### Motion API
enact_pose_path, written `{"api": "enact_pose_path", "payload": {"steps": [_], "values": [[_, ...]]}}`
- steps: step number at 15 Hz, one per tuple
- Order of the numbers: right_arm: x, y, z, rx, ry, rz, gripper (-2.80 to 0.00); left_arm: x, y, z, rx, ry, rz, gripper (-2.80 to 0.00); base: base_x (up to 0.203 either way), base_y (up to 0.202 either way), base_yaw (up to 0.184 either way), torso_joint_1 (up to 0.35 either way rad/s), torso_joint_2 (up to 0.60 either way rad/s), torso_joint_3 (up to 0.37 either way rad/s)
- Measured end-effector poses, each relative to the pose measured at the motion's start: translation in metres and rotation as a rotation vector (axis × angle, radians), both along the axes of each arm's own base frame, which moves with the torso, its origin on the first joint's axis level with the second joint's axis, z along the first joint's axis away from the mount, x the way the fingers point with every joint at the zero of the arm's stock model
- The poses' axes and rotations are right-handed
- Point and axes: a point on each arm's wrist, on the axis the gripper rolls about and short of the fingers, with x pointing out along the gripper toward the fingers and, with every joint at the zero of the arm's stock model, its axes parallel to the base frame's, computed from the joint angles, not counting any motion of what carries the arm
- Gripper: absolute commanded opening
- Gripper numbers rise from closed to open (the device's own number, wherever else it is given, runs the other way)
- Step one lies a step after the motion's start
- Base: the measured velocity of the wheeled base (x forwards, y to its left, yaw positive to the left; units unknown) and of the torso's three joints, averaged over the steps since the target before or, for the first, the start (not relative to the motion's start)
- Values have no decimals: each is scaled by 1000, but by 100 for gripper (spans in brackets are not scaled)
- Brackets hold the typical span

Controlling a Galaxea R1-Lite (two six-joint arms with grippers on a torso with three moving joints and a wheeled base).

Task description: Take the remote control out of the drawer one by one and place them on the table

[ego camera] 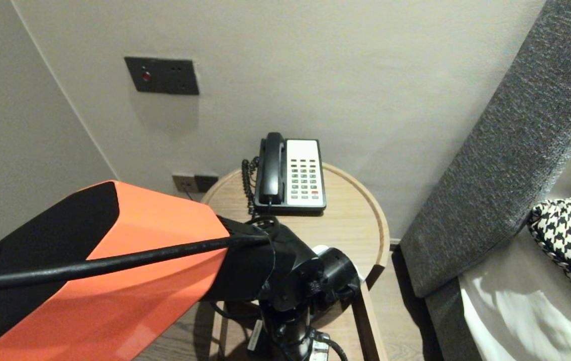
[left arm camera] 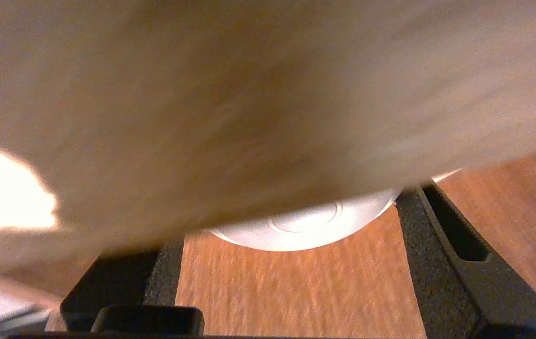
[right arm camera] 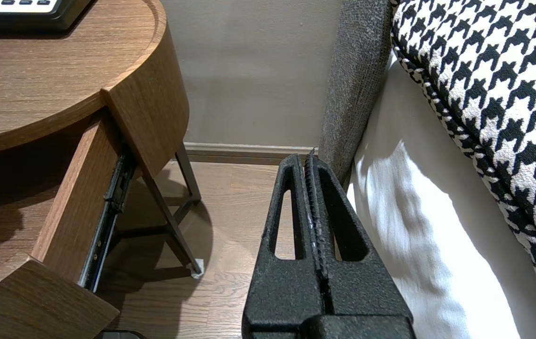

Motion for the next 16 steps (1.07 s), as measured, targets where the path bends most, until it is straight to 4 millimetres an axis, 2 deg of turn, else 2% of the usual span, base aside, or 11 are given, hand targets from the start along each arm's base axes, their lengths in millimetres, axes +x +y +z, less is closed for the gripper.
{"api": "enact_pose_path", "payload": {"steps": [16], "values": [[0,0,0,1,0,-2,-280,-34,29,73,-75,-41,-34,-280,0,0,0,0,0,0]]}}
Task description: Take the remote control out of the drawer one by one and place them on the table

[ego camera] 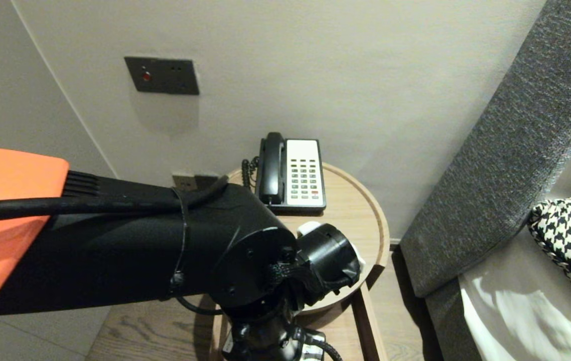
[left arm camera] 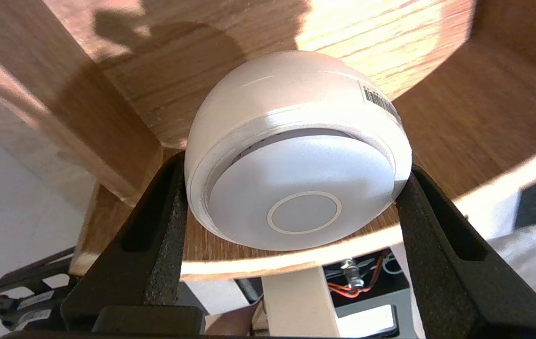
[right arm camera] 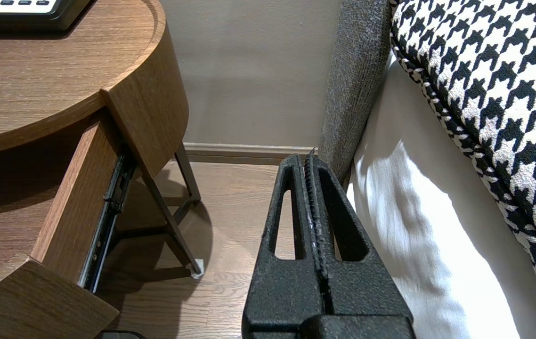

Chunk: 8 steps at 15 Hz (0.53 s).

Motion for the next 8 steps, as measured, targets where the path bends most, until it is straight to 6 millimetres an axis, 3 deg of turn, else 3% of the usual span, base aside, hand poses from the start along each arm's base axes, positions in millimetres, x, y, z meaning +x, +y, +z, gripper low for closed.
{"api": "enact_pose_path", "payload": {"steps": [3,8], "values": [[0,0,0,0,0,-1,-280,1,6,17,-31,-64,17,-280,0,0,0,0,0,0],[0,0,0,0,0,0,-280,19,21,36,-78,-106,91,-280,0,0,0,0,0,0]]}}
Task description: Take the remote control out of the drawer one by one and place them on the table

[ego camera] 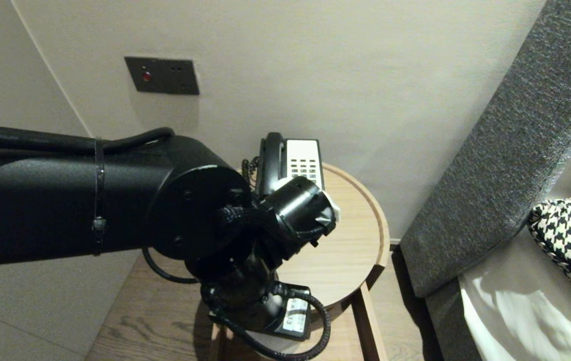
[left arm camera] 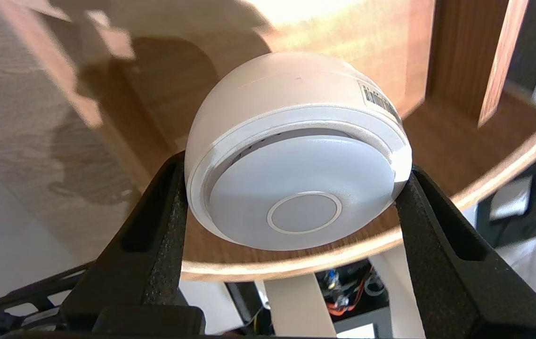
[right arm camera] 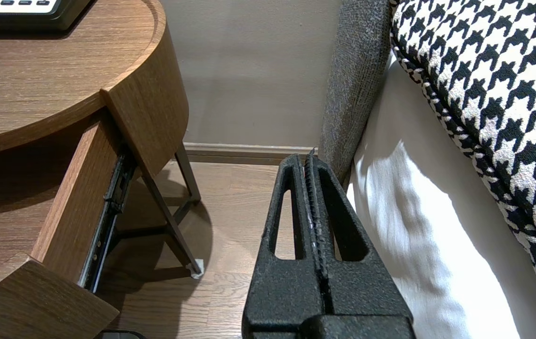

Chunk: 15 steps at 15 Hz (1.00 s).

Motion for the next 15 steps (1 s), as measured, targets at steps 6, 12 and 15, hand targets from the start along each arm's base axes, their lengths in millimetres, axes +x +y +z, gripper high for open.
{"api": "enact_pose_path", "payload": {"steps": [6,12,15], "values": [[0,0,0,0,0,-1,-280,31,8,42,-59,-76,72,-280,0,0,0,0,0,0],[0,0,0,0,0,-1,-280,58,-3,34,-61,-150,55,-280,0,0,0,0,0,0],[0,0,0,0,0,-1,-280,66,-10,28,-62,-206,48,-280,0,0,0,0,0,0]]}}
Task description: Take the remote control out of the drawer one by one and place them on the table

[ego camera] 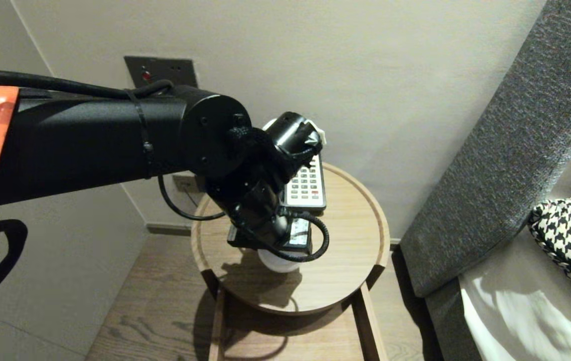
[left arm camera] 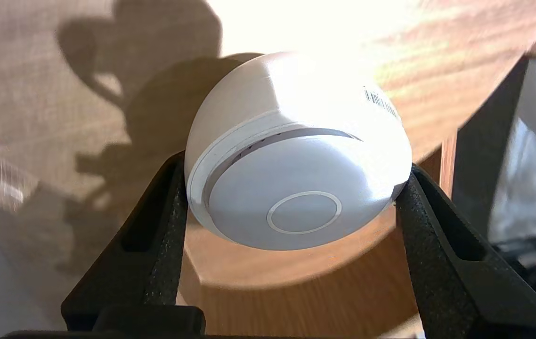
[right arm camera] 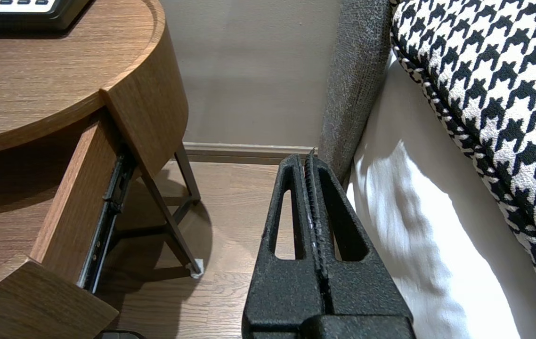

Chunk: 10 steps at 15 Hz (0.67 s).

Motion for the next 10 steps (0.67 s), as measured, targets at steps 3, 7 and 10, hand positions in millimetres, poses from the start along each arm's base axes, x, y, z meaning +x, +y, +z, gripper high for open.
{"api": "enact_pose_path", "payload": {"steps": [3,7,10], "values": [[0,0,0,0,0,0,-280,5,-5,-4,6,-38,0,-280,0,0,0,0,0,0],[0,0,0,0,0,0,-280,3,-2,-5,30,-18,3,-280,0,0,0,0,0,0],[0,0,0,0,0,0,-280,5,8,-1,57,-24,41,-280,0,0,0,0,0,0]]}}
